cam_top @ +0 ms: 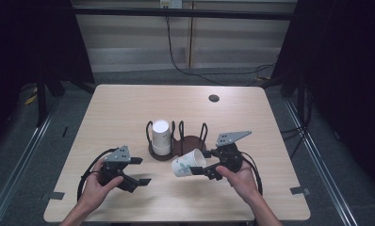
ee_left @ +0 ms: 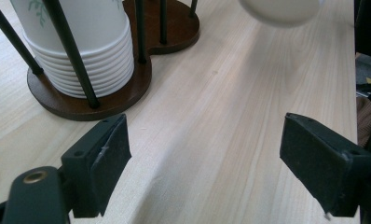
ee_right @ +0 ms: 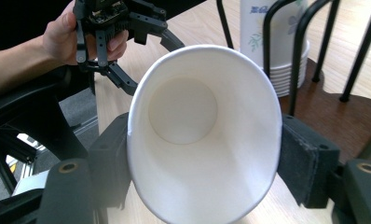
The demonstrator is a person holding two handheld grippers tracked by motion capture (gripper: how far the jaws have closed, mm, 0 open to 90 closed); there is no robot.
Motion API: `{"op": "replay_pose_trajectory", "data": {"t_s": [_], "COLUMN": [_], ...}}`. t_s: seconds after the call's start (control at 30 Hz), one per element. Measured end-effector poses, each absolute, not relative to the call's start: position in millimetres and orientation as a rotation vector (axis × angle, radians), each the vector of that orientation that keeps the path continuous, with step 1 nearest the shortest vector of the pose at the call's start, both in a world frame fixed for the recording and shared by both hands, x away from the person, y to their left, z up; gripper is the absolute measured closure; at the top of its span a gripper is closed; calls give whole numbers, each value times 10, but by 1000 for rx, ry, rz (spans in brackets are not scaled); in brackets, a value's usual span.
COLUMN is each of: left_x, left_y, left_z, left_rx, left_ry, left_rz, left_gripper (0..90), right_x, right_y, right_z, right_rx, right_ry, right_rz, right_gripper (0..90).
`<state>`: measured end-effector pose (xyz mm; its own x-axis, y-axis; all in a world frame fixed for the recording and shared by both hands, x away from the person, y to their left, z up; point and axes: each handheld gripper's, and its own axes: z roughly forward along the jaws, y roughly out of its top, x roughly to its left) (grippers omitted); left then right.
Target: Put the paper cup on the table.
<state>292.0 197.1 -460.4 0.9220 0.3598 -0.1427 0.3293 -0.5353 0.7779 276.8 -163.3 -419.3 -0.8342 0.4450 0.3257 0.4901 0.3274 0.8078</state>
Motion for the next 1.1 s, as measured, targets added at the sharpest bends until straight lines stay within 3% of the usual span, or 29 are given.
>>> {"op": "replay_pose_trajectory", "data": {"t_s": [1.1], "left_x": [2966], "left_y": [2138], "left_z": [-4696], "left_rx": [2187], "left_ry": [556], "left_rz": [39], "left_gripper": [160], "right_x": [2803], "right_y": [-2029], "right_z": [-4161], "right_rx": [-1025], "right_ry": [-2595], "right_rz": [-1388], "right_gripper": [270]}}
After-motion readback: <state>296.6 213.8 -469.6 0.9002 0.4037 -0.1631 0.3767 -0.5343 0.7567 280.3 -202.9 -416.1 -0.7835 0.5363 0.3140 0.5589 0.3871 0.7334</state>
